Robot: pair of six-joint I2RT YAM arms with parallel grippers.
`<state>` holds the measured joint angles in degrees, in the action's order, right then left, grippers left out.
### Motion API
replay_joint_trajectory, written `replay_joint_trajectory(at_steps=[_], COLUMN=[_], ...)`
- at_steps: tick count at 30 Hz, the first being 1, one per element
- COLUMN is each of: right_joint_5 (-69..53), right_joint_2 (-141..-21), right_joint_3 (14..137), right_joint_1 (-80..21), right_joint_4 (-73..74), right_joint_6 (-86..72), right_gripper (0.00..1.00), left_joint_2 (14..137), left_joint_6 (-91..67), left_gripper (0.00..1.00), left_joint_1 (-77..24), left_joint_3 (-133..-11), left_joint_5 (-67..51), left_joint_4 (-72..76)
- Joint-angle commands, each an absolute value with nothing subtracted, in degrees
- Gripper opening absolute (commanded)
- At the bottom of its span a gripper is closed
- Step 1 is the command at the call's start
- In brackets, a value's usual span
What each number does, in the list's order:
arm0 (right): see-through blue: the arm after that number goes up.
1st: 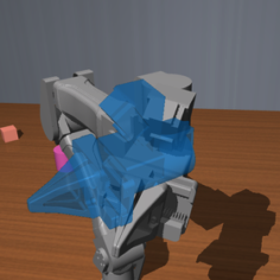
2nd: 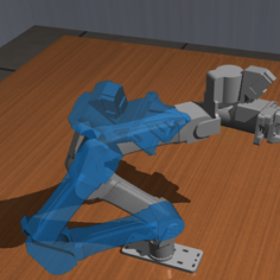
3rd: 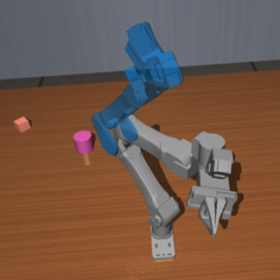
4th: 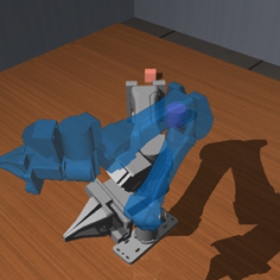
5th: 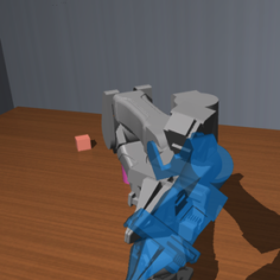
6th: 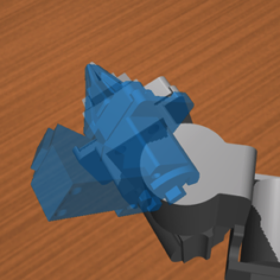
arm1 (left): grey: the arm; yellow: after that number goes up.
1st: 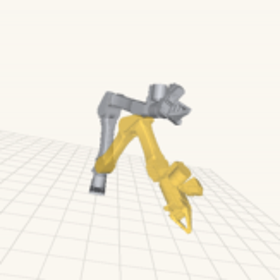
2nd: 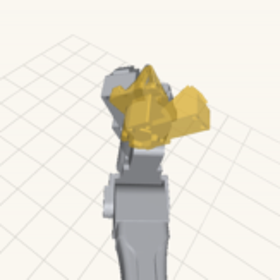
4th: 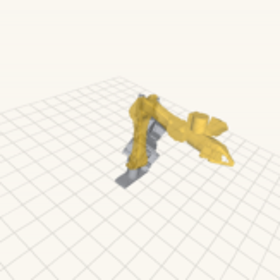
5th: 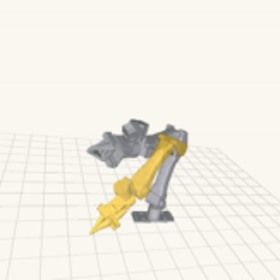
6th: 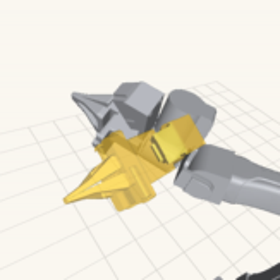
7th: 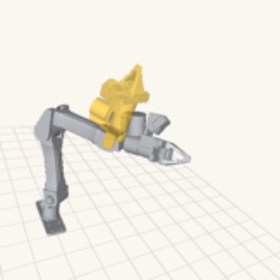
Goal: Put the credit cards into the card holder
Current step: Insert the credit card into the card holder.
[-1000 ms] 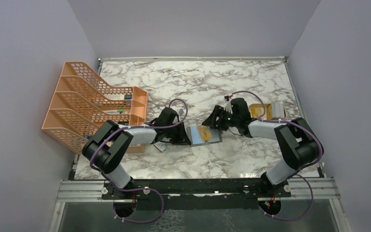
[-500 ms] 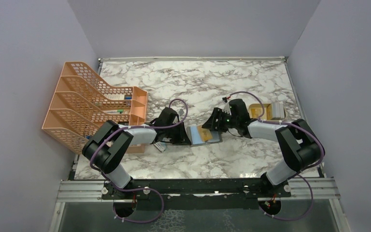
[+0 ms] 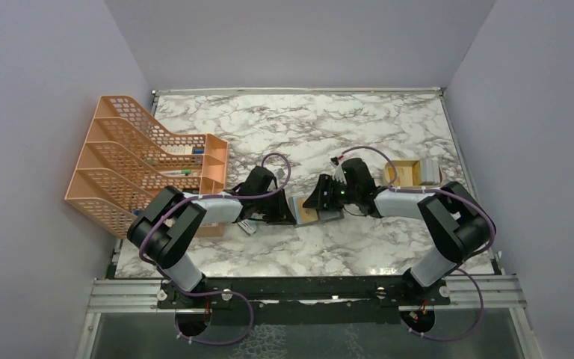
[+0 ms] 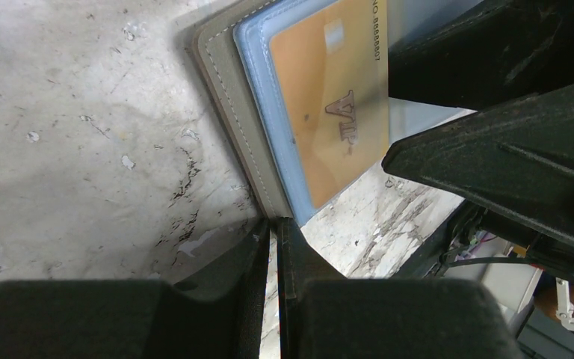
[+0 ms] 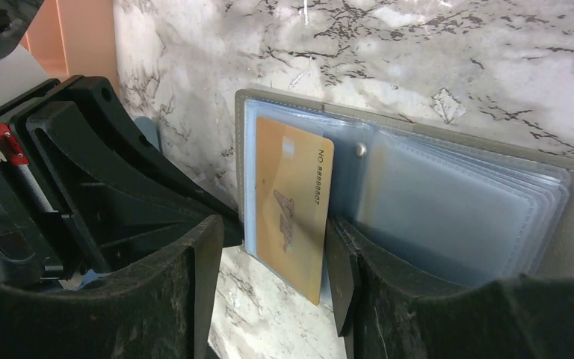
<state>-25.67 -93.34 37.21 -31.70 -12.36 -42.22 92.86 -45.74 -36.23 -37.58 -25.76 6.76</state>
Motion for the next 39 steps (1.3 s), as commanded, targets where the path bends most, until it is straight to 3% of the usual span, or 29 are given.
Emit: replay_joint_trajectory(at_steps=[1, 13, 32, 36, 39], right_joint_5=[-25.5, -17.1, -18.7, -17.6, -15.5], right_joint_2=[-94.7, -90.2, -92.7, -93.2, -91.9], right_joint_3=[38.6, 42.5, 45.2, 46.6, 47.6], right_joint_1=[-33.1, -33.5, -35.8, -35.8, -35.8], right_joint_4=[-12.2, 2.0, 2.9, 5.6, 8.0], right_joint_6=[-43.9, -38.5, -36.4, -35.0, -34.4], right_gripper=[0.52, 0.48, 0.23, 0.24, 0.30], left_joint_2=[93.3, 91.8, 92.2, 91.4, 90.0], left_joint_6=[-45.4, -44.6, -43.5, -42.6, -41.8], left_gripper=[0.13, 0.13, 0.13, 0.17, 0.25], left_joint_1=[-36.6, -36.4, -36.4, -36.4, -36.2], left_joint_3=[-37.6, -39.0, -41.0, -42.3, -42.9], left_joint_5=[-27.0, -25.3, -24.9, -24.1, -23.4], left_joint_4=[7.4, 4.8, 3.1, 1.3, -0.1])
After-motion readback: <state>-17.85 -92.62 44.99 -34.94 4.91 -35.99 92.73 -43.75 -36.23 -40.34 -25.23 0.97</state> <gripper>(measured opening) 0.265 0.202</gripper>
